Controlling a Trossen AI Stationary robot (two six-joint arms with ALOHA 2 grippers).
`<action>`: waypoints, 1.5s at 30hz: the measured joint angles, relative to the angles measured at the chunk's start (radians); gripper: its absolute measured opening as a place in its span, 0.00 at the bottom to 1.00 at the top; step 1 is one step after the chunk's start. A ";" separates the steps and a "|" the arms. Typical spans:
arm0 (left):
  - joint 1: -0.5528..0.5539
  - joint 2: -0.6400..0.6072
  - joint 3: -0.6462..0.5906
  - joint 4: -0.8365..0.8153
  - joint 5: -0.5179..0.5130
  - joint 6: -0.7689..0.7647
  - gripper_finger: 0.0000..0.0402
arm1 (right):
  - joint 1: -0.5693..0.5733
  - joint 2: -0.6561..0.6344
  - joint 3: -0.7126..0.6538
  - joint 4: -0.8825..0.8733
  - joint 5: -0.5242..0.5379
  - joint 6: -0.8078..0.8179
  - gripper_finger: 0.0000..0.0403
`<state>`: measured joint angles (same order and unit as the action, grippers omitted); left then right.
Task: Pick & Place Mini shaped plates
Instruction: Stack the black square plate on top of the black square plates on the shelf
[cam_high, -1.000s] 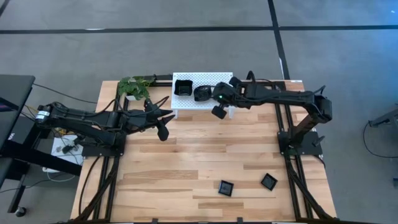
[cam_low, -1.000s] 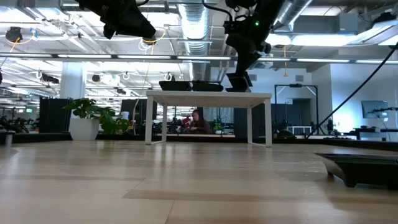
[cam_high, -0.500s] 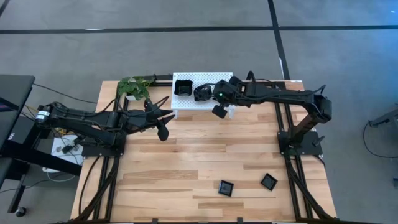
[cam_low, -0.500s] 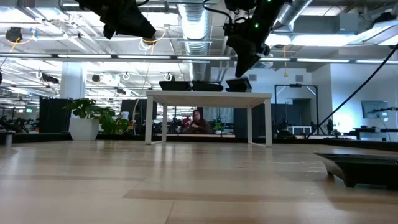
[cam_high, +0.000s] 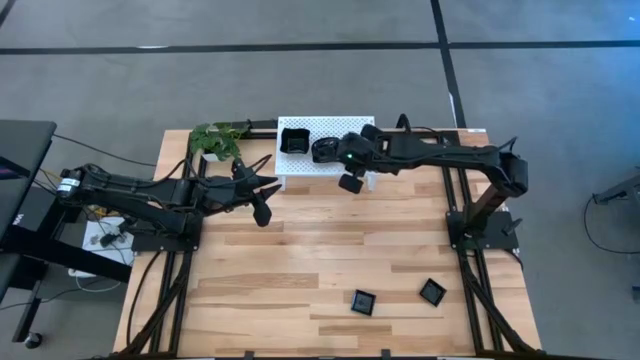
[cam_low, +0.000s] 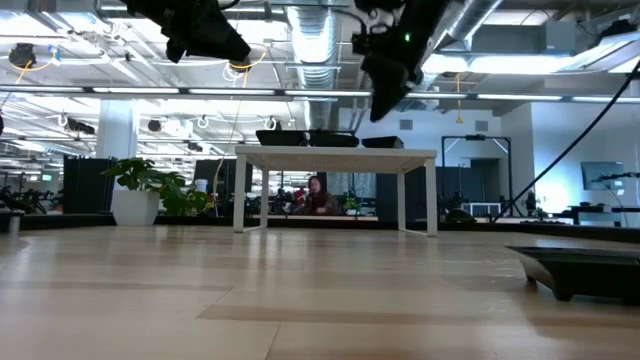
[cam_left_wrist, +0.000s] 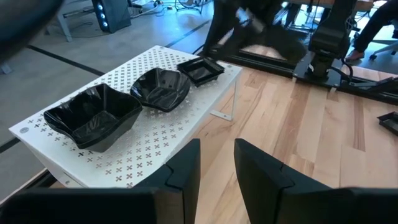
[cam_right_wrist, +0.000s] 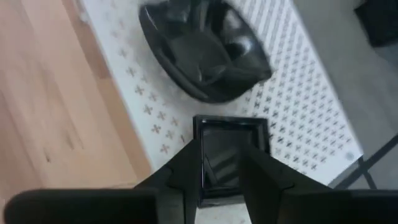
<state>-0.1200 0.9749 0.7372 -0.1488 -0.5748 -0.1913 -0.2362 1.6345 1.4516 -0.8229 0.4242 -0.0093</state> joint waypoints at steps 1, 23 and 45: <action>0.000 0.000 0.000 -0.001 0.000 0.000 0.25 | 0.007 -0.004 0.020 -0.020 0.005 0.000 0.24; 0.000 0.000 -0.020 0.006 0.000 -0.064 0.25 | 0.624 -0.016 0.260 -0.633 -0.126 0.493 0.23; 0.000 0.000 -0.020 0.017 0.005 -0.059 0.25 | 0.684 0.132 -0.317 0.211 -0.559 0.953 0.23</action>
<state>-0.1200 0.9751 0.7170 -0.1320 -0.5701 -0.2503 0.4482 1.7668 1.1342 -0.6117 -0.1347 0.9440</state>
